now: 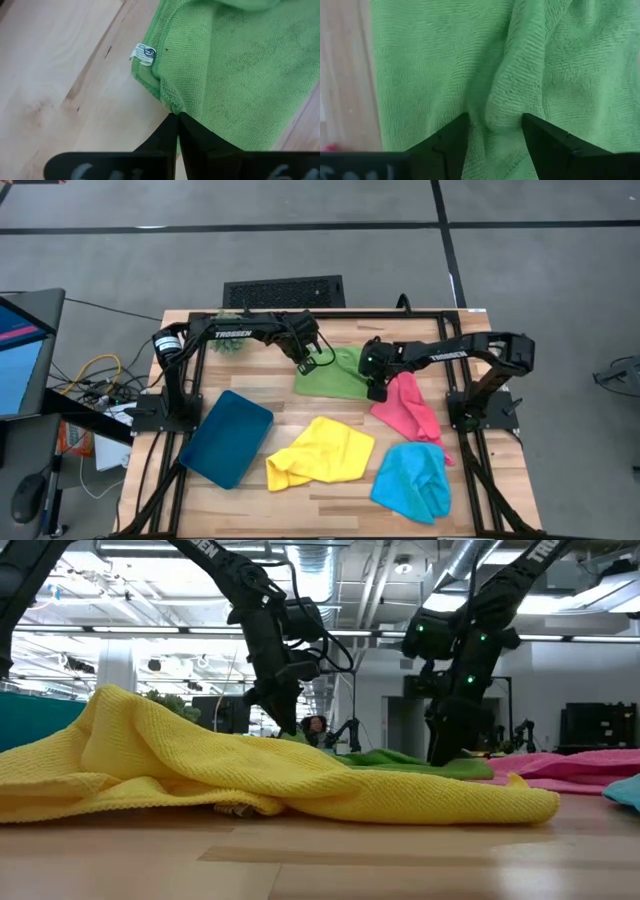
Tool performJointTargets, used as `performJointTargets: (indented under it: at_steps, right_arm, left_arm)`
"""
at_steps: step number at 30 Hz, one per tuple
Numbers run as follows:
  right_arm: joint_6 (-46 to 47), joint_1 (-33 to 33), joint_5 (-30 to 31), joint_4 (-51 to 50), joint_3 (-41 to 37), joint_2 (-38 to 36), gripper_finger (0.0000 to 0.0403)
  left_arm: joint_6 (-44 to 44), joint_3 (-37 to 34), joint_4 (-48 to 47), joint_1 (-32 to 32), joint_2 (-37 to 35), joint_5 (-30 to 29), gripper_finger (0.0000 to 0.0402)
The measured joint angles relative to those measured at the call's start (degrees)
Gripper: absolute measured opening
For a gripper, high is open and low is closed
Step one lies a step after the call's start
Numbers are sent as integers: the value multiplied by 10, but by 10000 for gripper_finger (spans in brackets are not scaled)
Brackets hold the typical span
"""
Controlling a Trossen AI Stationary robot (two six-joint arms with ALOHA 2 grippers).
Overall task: Fold microfiber towels
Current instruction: Fold the green microfiber towel
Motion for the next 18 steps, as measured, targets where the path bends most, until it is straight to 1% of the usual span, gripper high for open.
performJointTargets:
  at_steps: [3,7,10,14,18]
  right_arm:
    - [4,0,0,2,1,-2,197]
    - [4,0,0,3,2,-26,182]
    - [0,-3,0,2,2,-43,176]
    - [-9,-5,0,1,2,-47,168]
    - [-11,0,-28,6,2,-47,165]
  left_arm:
    - [0,0,1,0,0,0,4]
    - [0,0,3,0,0,0,4]
    - [0,0,7,0,0,0,4]
    - [0,0,8,0,0,0,4]
    - [-1,0,9,0,0,0,4]
